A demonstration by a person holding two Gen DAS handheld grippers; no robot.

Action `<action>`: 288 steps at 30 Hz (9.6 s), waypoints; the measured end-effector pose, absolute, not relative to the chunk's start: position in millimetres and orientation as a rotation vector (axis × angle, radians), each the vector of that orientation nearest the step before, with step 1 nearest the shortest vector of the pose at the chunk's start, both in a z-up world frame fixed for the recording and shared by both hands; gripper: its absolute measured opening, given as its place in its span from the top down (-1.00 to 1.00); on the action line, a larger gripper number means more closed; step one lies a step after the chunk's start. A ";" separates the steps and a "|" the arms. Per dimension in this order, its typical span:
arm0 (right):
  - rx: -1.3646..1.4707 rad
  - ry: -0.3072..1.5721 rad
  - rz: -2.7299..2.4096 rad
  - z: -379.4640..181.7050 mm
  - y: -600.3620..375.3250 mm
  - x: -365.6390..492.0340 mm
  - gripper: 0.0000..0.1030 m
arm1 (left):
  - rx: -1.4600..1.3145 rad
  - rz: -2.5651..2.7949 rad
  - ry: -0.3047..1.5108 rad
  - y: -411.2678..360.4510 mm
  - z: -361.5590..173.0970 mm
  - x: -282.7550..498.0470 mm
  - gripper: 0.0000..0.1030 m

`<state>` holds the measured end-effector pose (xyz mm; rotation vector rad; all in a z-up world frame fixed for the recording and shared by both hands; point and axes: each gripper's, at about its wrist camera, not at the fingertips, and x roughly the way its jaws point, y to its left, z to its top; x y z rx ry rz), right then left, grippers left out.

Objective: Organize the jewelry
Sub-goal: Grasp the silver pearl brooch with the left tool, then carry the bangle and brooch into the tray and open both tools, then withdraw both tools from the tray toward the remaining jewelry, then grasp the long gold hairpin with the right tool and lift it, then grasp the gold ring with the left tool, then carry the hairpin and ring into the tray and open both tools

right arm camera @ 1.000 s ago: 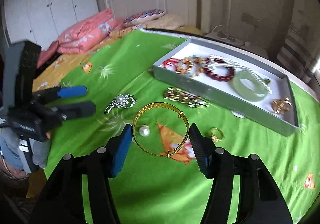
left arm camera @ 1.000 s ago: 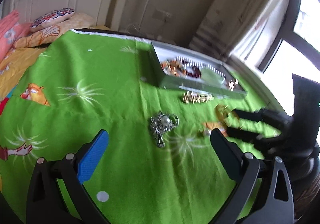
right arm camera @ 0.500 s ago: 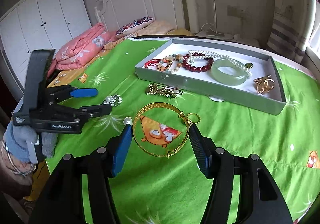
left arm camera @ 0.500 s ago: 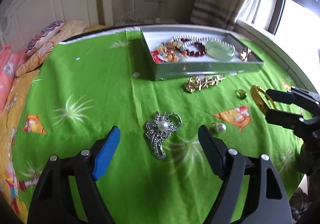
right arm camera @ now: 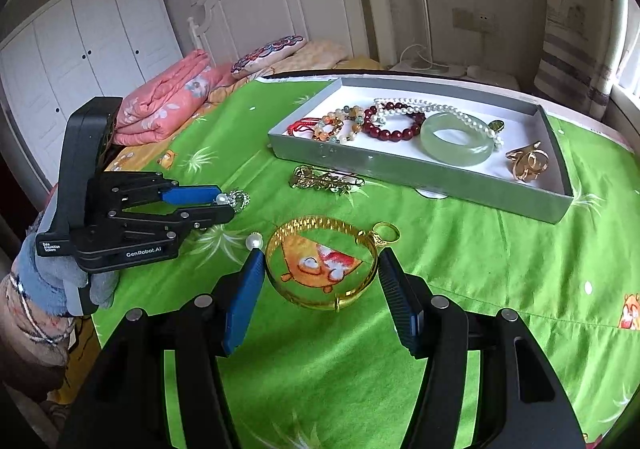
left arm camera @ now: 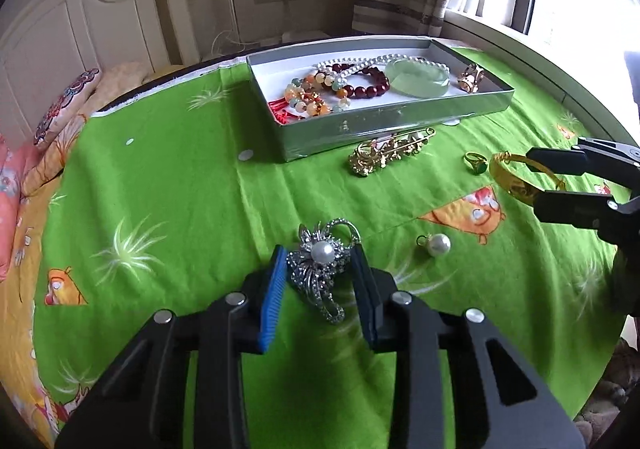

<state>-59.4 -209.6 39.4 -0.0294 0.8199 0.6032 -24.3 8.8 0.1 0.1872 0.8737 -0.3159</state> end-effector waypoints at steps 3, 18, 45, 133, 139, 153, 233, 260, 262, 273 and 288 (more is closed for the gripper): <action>-0.030 0.818 0.604 39.6 -209.6 -59.1 -0.11 | 0.184 -0.327 0.865 7.9 0.2 -28.6 0.38; -0.081 0.839 0.596 36.5 -201.3 -59.5 -0.62 | 0.154 -0.325 0.786 10.3 19.8 -44.7 0.38; -0.165 0.872 0.562 40.9 -196.5 -57.8 -0.09 | 0.126 -0.346 0.755 7.0 34.1 -46.1 0.38; -0.175 0.865 0.537 26.5 -216.1 -49.4 -0.50 | -0.237 -0.262 0.825 46.1 1.4 -38.1 -0.95; -0.044 0.879 0.520 30.5 -238.6 -41.3 -0.50 | -0.291 -0.279 0.750 58.3 8.3 -48.3 -0.95; -0.318 0.925 0.576 27.5 -169.0 5.1 -0.50 | -0.314 -0.344 0.714 61.1 12.9 -56.4 -0.95; -0.152 0.785 0.364 54.5 -279.0 -56.2 0.66 | -0.067 -0.352 0.800 -15.0 26.7 -50.0 -0.94; -0.024 0.744 0.420 45.9 -321.2 -68.2 0.66 | 0.248 -0.426 0.888 -142.4 -0.5 6.3 0.49; -0.019 0.742 0.422 46.2 -322.4 -68.4 0.66 | 0.258 -0.435 0.878 -144.1 -0.6 3.0 0.59; -0.022 0.741 0.423 46.5 -322.0 -68.4 0.66 | 0.269 -0.432 0.857 -144.9 -0.4 -3.3 0.59; -0.055 0.750 0.414 50.7 -316.1 -61.2 0.66 | 0.248 -0.441 0.813 -135.9 17.6 -3.0 0.59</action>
